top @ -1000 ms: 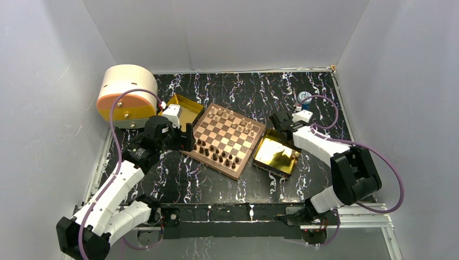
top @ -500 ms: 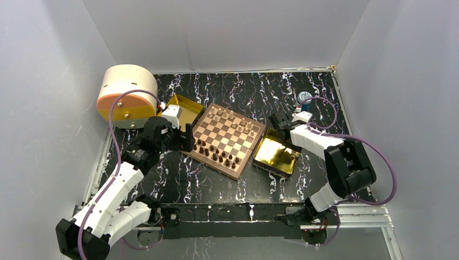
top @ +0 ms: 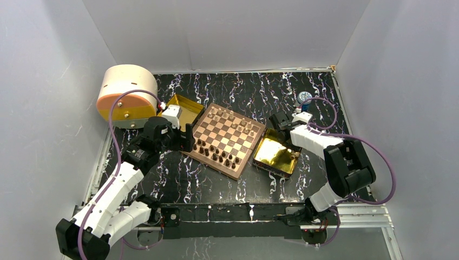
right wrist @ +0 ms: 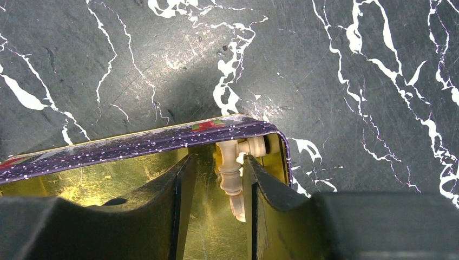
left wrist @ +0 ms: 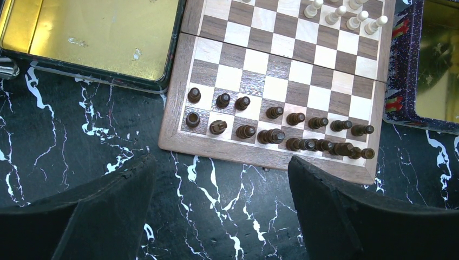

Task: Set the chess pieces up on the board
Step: Pick up the chess piece from the storage box.

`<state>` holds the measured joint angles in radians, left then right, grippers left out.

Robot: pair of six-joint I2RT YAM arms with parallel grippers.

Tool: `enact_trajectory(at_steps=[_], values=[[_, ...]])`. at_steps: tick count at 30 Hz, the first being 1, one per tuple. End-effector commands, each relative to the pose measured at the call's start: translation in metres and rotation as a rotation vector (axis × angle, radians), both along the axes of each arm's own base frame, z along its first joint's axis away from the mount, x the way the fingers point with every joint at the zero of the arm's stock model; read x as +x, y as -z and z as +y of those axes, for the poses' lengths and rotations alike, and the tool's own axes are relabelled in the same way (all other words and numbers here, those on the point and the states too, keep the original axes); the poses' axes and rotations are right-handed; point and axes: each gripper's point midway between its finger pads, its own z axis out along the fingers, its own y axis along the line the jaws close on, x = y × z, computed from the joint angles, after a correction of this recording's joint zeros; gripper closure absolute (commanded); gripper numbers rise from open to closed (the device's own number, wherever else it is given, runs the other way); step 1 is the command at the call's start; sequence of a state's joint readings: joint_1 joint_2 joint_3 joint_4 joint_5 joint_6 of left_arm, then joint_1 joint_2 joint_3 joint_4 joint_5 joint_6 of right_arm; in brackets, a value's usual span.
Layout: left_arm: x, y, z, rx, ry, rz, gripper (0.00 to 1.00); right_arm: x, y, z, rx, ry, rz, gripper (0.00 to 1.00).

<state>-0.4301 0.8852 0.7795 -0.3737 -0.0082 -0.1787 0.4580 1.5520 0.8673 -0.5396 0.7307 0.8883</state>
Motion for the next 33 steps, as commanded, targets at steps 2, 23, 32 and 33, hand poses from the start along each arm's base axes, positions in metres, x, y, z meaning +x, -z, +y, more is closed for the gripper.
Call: enact_trajectory(at_steps=[2, 23, 32, 33], values=[[0.0, -0.005, -0.003, -0.006, 0.017, -0.023, 0.12, -0.002, 0.0, -0.006, -0.006, 0.027, -0.026, 0.59], [-0.001, -0.003, -0.007, -0.016, 0.046, -0.015, 0.14, 0.005, -0.035, -0.003, -0.011, -0.088, -0.074, 0.83], [-0.001, 0.002, -0.009, -0.012, 0.053, -0.001, 0.16, -0.003, -0.048, -0.001, 0.023, -0.114, -0.083, 0.85], [-0.001, 0.003, -0.009, -0.011, 0.052, 0.003, 0.16, -0.003, -0.051, -0.002, 0.025, -0.111, -0.096, 0.85]])
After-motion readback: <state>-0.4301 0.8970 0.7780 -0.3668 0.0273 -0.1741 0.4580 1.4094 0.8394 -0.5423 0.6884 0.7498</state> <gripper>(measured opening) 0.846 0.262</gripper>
